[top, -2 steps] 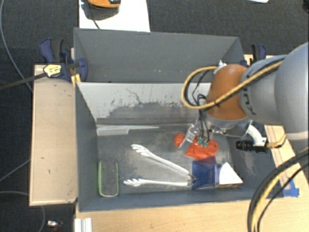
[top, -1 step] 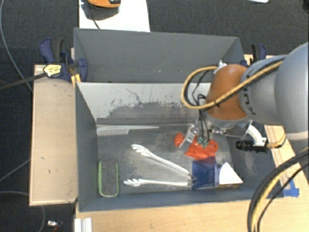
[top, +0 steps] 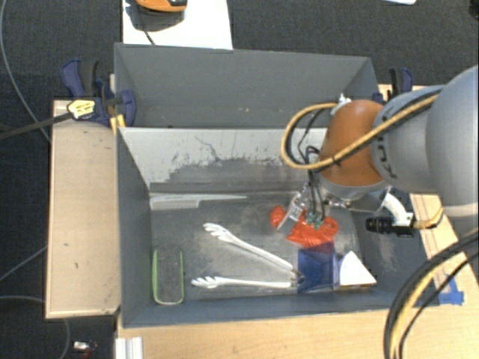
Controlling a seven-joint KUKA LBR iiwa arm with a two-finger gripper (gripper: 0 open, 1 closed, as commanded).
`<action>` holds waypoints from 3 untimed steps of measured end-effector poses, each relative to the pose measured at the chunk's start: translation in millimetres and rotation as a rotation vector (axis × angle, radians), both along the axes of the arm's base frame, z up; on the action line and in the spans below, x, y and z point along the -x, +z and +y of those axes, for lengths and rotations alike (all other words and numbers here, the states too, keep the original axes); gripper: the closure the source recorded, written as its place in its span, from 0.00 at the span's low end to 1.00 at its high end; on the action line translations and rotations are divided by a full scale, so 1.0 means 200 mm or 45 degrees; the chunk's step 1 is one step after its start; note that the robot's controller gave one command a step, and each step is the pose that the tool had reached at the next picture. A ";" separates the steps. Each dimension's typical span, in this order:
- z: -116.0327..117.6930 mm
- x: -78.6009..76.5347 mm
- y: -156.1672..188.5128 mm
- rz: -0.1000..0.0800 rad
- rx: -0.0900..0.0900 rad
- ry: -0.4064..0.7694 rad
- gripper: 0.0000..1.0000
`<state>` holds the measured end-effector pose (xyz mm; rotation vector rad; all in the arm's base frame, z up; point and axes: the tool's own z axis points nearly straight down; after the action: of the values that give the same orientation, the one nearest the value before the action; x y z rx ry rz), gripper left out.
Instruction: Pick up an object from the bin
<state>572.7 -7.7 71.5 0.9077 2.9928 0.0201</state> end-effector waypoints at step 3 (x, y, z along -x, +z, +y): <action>-0.02 0.00 0.00 -0.007 0.002 0.086 1.00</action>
Offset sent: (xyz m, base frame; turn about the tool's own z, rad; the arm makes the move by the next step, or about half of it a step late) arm 0.0018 -0.0045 -0.0015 -0.0633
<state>573.5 -12.3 71.5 0.8053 3.0169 0.0212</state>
